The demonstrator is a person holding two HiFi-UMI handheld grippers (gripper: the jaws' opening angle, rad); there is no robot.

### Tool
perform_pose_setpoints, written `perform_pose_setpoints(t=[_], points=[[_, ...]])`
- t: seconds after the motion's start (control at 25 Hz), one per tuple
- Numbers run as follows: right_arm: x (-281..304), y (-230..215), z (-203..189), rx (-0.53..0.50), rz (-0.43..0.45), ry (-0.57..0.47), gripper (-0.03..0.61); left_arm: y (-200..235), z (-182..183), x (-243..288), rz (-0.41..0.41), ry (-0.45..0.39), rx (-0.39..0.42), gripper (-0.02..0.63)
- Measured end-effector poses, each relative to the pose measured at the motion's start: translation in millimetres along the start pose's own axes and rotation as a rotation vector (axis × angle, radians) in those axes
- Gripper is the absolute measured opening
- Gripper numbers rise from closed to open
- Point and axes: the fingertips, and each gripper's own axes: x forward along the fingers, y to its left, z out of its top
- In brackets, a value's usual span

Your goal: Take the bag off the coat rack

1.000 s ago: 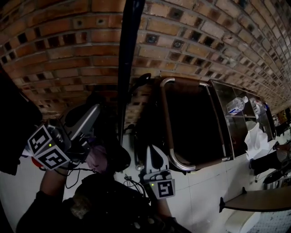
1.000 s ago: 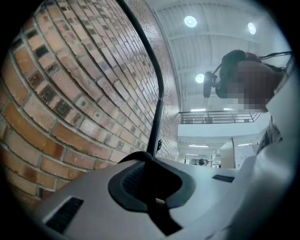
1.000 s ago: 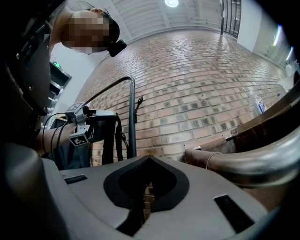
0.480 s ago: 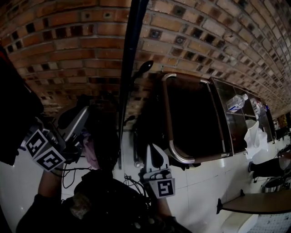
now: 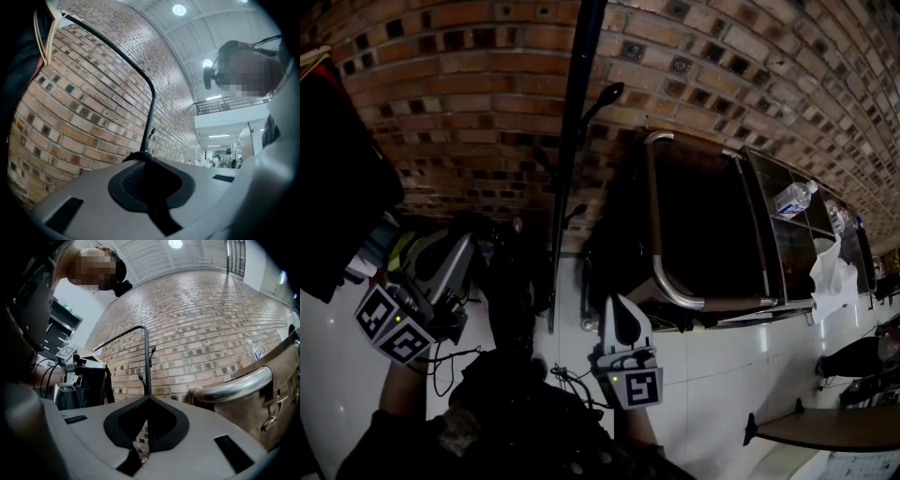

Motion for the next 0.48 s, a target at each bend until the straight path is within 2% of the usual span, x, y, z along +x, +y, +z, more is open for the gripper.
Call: perform_pose_setpoints(t=[0.24,0.48], points=[[-14.7,9.5,2.0,-0.022,0.018,0.01,0.006,-6.6,-9.1,-35.5,0.045,-0.009,-0.104,0.02],[-22.9,29.5,8.7,-0.028,0.004,-0.003,0.006,-23.4,-18.7,-73.8,0.025,-0.007,-0.068,0.02]])
